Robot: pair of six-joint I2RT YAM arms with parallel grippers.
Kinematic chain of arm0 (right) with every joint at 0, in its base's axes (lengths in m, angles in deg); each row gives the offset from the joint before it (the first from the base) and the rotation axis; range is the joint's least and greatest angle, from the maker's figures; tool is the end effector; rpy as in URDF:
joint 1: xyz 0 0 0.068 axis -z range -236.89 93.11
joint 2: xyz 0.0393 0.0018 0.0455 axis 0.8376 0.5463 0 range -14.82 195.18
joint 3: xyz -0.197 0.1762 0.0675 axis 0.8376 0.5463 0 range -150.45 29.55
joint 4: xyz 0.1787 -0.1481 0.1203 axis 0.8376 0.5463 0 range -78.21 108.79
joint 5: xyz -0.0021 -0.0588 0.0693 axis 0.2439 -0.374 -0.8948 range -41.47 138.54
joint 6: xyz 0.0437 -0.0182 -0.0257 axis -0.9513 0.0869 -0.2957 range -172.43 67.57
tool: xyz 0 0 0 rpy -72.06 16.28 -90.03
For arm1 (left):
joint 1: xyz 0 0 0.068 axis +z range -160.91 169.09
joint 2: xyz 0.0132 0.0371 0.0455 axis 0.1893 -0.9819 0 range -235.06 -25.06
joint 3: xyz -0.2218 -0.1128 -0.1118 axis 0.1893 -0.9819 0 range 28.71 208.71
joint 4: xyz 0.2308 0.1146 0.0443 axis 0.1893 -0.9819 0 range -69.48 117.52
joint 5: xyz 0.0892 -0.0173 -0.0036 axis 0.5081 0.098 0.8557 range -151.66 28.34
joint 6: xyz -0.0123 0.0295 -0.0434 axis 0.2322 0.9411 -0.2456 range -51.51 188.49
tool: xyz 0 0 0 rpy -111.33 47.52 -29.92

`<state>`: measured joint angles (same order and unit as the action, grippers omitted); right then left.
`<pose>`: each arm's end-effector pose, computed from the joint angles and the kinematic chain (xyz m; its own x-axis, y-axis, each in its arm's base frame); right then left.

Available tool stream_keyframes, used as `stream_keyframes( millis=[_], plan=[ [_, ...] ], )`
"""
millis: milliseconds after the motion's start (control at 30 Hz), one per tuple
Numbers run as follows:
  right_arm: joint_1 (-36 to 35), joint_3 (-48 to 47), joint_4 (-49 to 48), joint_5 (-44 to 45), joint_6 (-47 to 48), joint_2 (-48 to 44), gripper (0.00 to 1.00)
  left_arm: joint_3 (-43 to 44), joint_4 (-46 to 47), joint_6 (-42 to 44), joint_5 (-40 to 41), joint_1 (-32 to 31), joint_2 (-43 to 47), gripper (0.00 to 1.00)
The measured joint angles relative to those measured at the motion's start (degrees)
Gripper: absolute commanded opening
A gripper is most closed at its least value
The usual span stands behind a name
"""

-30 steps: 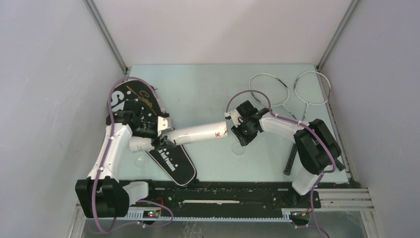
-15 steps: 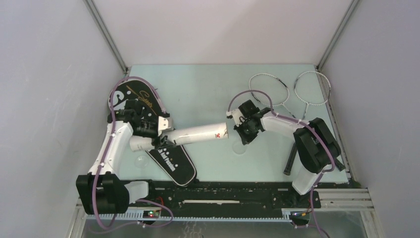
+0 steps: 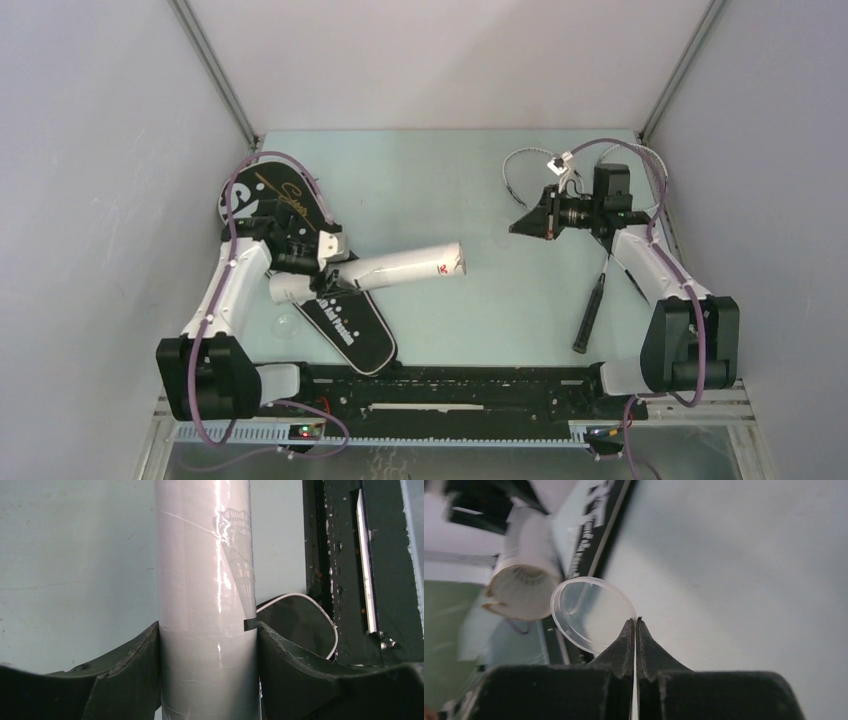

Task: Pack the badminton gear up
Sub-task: Close the lid on the shuttle tube.

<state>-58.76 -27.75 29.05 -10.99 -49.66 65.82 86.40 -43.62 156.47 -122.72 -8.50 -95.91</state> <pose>0.2944 0.0403 0.2722 -0.6172 -0.0446 -0.7855 -0.7013 0.4839 0.5235 0.1959 -0.0228 0.2748 0.0315 0.4854 -0.8737 0.9959 0.0592 0.0688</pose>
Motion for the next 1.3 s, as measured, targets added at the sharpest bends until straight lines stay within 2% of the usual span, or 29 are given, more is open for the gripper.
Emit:
stream_keyframes(
  millis=[100, 267, 533, 1300],
  plan=[
    [-0.98, 3.80, -8.61, -6.91, -8.28, -0.85, 0.00, 0.00, 0.09, -0.42, -2.34, -0.35, -0.90, 0.37],
    [-2.69, 6.97, -18.99, -12.72, -19.28, -0.94, 0.00, 0.07, 0.07, -1.18, -6.60, -1.44, -1.84, 0.37],
    [-5.16, 6.99, -27.93, -17.05, -28.24, -2.62, 0.00, 0.11, 0.07, -1.57, -8.90, -4.37, -2.43, 0.37],
    [-10.95, 6.99, -25.11, -17.92, -26.21, -4.13, 0.00, 0.17, 0.09, -2.51, -9.73, -5.20, -2.67, 0.38]
  ],
)
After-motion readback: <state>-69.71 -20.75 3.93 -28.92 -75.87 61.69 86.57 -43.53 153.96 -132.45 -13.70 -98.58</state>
